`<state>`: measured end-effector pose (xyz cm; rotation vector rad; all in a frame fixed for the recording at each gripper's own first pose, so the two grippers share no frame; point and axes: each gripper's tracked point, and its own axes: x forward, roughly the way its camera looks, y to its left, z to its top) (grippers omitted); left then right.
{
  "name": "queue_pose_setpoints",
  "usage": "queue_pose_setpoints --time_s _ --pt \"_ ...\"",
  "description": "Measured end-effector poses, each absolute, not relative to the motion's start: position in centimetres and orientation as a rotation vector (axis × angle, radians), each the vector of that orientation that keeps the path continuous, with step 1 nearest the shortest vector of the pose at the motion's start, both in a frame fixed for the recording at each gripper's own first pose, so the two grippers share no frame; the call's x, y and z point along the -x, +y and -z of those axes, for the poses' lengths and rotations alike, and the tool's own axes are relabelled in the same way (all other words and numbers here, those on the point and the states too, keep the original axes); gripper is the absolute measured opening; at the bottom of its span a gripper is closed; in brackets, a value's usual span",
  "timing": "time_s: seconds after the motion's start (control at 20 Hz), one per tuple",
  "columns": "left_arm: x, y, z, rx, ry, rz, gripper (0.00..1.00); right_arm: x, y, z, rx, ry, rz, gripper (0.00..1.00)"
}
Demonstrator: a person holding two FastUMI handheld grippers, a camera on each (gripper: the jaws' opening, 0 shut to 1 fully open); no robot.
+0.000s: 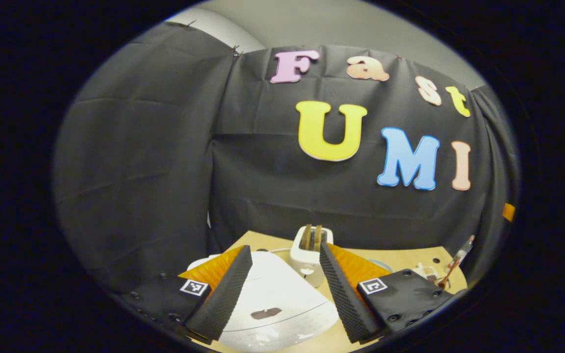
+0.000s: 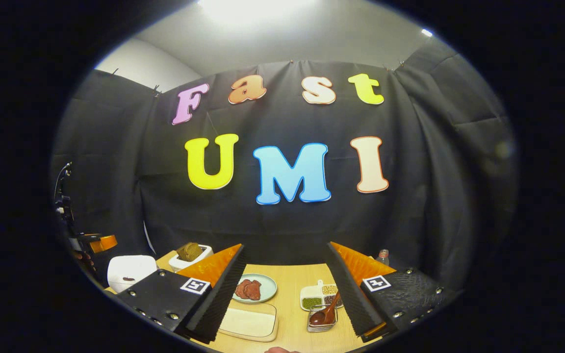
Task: Close the left gripper, press the button to open the rice cooker; take a wooden spoon from the chopstick holder with the right hand, scoop a spoonful of rice and pour it into the rice cooker, then put the wooden spoon back into the chopstick holder.
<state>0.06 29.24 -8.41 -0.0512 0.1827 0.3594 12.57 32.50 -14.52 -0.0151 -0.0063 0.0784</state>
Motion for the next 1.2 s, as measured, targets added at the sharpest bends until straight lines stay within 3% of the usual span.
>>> queue_pose_setpoints --time_s 0.25,0.65,1.2 --pt "1.2 20.4 -0.5 -0.001 0.024 -0.215 0.97 -11.0 32.5 11.1 0.009 -0.045 -0.044 0.98" --pt "2.3 12.2 -5.5 0.024 -0.044 -0.072 0.96 -8.3 32.7 7.5 -0.004 -0.053 0.001 0.97" --pt "0.8 8.2 -4.6 0.028 -0.050 -0.148 0.96 -9.2 29.0 7.5 0.010 -0.050 -0.065 0.97"
